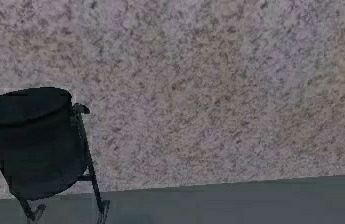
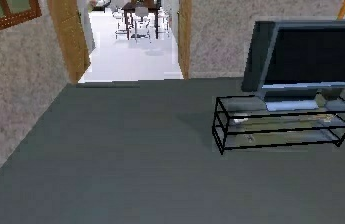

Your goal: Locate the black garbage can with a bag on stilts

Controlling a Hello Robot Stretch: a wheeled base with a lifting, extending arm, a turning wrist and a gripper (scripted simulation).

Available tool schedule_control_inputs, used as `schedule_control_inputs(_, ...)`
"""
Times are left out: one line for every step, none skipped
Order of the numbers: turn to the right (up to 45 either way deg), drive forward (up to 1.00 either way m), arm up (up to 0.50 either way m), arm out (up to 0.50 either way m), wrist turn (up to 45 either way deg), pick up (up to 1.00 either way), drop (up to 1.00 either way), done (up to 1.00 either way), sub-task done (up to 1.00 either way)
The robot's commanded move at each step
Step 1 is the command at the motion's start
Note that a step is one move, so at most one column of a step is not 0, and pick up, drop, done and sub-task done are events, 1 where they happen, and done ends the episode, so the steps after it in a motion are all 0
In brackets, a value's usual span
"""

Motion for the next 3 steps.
schedule_control_inputs(0.0,0.30,0.00,0.00,0.0,0.00,0.00,0.00,0.00)
schedule_control_inputs(-45.0,0.00,0.00,0.00,0.0,0.00,0.00,0.00,0.00)
schedule_control_inputs(0.0,0.00,0.00,0.00,0.0,0.00,0.00,1.00,0.00)
